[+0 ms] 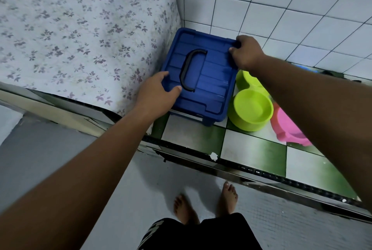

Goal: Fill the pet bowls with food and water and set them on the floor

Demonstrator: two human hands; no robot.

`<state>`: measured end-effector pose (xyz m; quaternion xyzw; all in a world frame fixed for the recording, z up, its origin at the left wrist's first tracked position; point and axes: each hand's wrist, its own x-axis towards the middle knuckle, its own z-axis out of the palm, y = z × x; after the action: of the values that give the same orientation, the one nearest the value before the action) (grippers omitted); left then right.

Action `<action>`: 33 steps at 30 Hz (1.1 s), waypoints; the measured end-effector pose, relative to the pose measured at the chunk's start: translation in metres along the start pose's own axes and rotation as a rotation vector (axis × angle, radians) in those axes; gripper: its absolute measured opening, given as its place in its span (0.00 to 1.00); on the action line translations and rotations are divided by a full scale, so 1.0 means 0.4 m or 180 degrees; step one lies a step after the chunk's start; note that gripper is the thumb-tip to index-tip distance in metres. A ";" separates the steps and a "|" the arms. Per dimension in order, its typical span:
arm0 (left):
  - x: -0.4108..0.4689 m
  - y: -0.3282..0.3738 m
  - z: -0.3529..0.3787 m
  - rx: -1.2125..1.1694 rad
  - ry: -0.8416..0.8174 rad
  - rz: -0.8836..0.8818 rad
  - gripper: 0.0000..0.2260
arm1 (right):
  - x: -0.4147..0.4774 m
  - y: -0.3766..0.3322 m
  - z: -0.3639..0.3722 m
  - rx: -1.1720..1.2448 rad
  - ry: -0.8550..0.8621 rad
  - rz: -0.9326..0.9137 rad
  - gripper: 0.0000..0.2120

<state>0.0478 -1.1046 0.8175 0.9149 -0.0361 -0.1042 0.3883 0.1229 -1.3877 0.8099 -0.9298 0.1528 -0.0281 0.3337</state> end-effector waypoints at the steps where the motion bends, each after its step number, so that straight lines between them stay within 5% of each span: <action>1: 0.002 0.005 -0.004 0.0026 0.0021 0.0028 0.30 | 0.002 -0.006 -0.006 0.0002 0.0046 0.0026 0.12; 13: 0.052 0.046 -0.142 0.0154 0.0976 0.0469 0.27 | 0.061 -0.198 -0.068 0.0507 0.0240 -0.0279 0.09; 17: 0.113 0.003 -0.265 0.0309 0.1147 0.0227 0.32 | 0.060 -0.322 -0.013 0.1047 -0.0142 -0.0276 0.31; 22: 0.152 -0.104 -0.415 0.0491 0.1292 -0.0031 0.39 | 0.064 -0.481 0.097 0.0993 -0.0450 -0.0543 0.45; 26: 0.164 -0.180 -0.474 0.0588 0.1422 -0.0257 0.44 | 0.080 -0.554 0.184 0.0883 -0.0484 -0.0874 0.32; 33: 0.190 -0.233 -0.463 0.1287 0.1300 -0.0549 0.35 | 0.094 -0.577 0.259 -0.0193 -0.0615 -0.1077 0.33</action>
<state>0.1610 -0.9206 0.8634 0.9754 0.1006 0.0587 0.1872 0.2358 -1.1672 0.8728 -0.9502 -0.0376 0.0103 0.3092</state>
